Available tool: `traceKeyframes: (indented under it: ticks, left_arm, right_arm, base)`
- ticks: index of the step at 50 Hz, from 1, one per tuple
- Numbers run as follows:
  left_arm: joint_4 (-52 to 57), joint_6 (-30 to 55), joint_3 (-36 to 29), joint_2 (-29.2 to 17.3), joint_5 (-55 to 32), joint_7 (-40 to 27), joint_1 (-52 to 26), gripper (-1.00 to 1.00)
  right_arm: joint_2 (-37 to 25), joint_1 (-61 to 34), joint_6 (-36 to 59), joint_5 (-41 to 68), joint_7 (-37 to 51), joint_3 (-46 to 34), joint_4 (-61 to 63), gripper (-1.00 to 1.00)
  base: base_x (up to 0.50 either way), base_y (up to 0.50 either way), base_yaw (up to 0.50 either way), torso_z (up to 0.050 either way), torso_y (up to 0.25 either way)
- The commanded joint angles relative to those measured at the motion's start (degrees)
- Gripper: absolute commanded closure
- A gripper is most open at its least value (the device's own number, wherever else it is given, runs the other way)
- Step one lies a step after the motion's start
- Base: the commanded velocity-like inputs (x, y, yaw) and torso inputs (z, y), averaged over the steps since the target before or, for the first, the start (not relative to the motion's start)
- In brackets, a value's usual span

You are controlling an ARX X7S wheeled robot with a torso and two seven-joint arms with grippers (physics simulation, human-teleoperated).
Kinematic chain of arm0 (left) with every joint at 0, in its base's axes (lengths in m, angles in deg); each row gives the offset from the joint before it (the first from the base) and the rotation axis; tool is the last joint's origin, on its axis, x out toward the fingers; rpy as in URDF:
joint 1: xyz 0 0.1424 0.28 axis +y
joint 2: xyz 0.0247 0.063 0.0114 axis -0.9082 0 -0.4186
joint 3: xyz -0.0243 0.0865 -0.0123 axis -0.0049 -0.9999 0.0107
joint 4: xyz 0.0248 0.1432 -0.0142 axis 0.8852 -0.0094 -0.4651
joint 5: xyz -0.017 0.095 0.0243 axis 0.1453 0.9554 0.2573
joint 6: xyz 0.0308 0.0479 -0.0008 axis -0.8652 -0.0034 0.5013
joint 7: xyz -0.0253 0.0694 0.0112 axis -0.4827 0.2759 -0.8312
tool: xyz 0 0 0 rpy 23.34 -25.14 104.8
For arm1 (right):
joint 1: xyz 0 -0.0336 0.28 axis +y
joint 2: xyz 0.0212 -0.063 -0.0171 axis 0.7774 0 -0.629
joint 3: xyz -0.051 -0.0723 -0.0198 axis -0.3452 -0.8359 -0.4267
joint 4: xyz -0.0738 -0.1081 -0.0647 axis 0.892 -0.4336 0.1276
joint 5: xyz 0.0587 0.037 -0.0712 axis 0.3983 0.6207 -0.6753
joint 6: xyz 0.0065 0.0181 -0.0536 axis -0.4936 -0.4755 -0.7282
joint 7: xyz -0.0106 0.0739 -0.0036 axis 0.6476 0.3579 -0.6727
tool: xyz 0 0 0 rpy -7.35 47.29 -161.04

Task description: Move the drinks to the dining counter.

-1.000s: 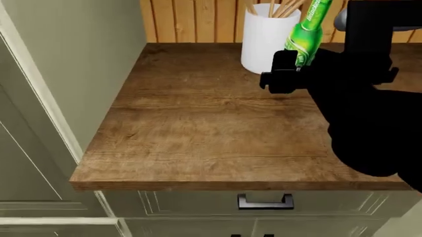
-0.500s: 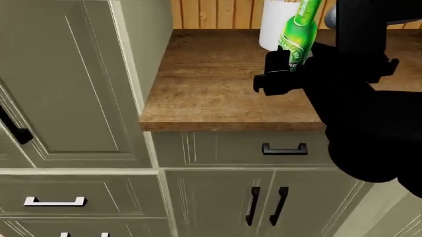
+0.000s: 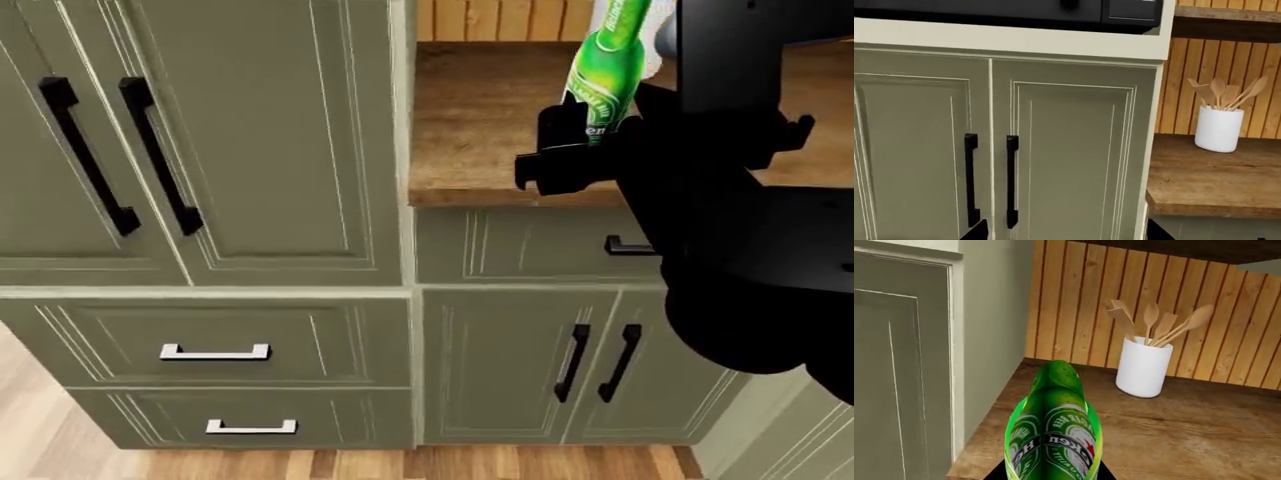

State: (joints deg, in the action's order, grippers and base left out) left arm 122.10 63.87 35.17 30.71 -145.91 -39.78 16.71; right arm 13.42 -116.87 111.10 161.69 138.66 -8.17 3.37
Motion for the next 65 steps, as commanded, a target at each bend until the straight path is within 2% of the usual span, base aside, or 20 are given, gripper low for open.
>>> traceKeyframes:
  ticks: [1,33,57,65]
  left_arm:
    - [-0.05,0.01,0.13,0.01,0.05,0.15,0.14,-1.00]
    - [0.14,0.32,0.06,0.42,0.54,0.74,0.51,-1.00]
    - [0.59,-1.53,0.10,-1.33,-0.19,0.23,0.71,-1.00]
    - [0.36,-0.61,-0.38,-0.19,0.82,0.77,0.87,-1.00]
  right_arm:
    - [0.16,-0.68,0.89,-1.06,-0.24,0.13,-0.03,1.00]
    - [-0.29,-0.07,0.47,-1.11,0.05,0.28,0.51,1.00]
    - [-1.06,-1.75,2.33,-0.21,1.86,-0.03,1.65,1.00]
    - [-0.29,-1.83,2.47,-1.01,1.49,-0.51,1.41,1.00]
  base:
    - [-0.27,0.50,0.00,0.000,0.000]
    - [-0.26,0.50,0.00,0.000,0.000]
    - [0.00,0.50,0.00,0.000,0.000]
    - [0.01,0.50,0.00,0.000,0.000]
